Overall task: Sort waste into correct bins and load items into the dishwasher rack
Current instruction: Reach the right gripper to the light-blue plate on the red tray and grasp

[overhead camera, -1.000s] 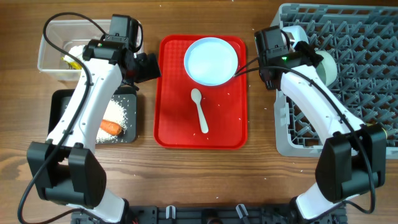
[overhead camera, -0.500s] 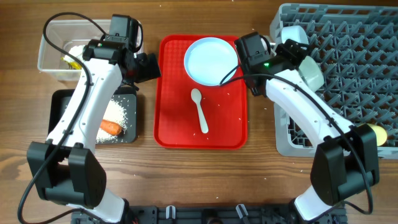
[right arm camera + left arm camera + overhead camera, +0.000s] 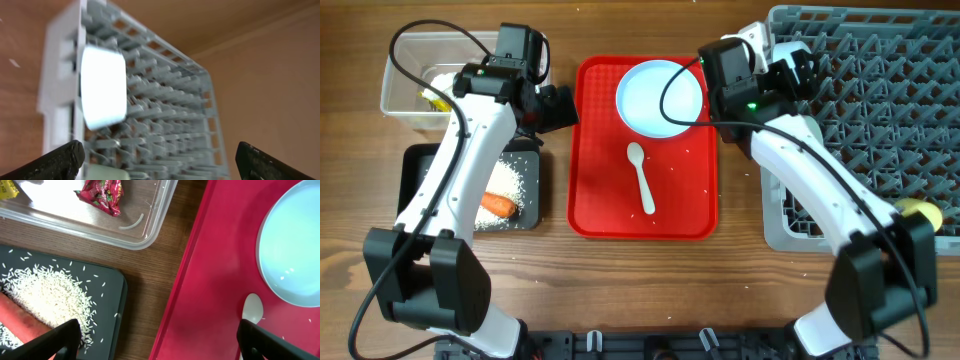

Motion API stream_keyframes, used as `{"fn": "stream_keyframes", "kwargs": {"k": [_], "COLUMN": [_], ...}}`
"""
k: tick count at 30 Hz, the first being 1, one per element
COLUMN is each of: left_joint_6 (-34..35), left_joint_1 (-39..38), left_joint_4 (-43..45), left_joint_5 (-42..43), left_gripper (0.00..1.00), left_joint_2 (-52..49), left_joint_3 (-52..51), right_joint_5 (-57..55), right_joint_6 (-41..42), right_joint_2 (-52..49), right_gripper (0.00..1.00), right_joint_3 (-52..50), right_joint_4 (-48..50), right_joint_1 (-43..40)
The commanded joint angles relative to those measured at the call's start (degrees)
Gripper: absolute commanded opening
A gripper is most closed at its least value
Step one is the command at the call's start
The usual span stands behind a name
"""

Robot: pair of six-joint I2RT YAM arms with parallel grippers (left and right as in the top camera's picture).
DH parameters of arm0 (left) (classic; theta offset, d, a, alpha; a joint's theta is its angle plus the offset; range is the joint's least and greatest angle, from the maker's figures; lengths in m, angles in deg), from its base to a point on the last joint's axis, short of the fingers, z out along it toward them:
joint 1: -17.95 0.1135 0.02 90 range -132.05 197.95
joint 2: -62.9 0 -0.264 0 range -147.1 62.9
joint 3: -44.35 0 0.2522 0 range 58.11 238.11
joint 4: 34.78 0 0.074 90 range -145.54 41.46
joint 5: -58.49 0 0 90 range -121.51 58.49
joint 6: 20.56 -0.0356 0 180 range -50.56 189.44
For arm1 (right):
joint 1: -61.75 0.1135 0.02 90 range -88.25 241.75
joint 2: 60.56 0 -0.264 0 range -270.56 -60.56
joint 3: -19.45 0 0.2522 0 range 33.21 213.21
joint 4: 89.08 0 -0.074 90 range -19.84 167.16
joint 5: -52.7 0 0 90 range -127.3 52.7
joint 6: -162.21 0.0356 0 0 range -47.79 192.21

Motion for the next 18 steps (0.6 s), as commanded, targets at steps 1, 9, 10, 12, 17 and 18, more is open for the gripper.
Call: {"fn": "stream_keyframes", "kwargs": {"k": [1,9,10,12,17,18], "left_joint_6": [0.1,0.1,0.1,0.1,0.1,0.1], "left_joint_1": [0.1,0.1,0.1,0.1,0.1,0.1], "left_joint_4": [0.0,0.0,0.0,0.0,0.0,0.0], "left_joint_5": [0.3,0.3,0.3,0.3,0.3,0.3], "left_gripper": [1.00,1.00,1.00,1.00,1.00,1.00], "left_joint_2": [-0.5,-0.5,-0.5,-0.5,-0.5,-0.5], "left_joint_3": [-0.3,-0.3,-0.3,-0.3,-0.3,-0.3], "right_joint_5": [27.5,64.9,63.2,66.5,71.3,71.2], "right_joint_6": [19.6,37.4,39.7,42.2,43.8,45.2], "right_joint_2": [7.1,6.4,5.6,2.1,-5.7,-7.4], "right_gripper": [1.00,0.99,0.99,0.95,0.77,0.74], "right_joint_3": [2.1,2.0,2.0,2.0,2.0,2.0], "right_joint_4": [-4.5,-6.7,-7.2,-8.1,-7.3,-6.4], "right_joint_1": [0.6,0.4,-0.1,-2.0,-4.7,-4.9]}}
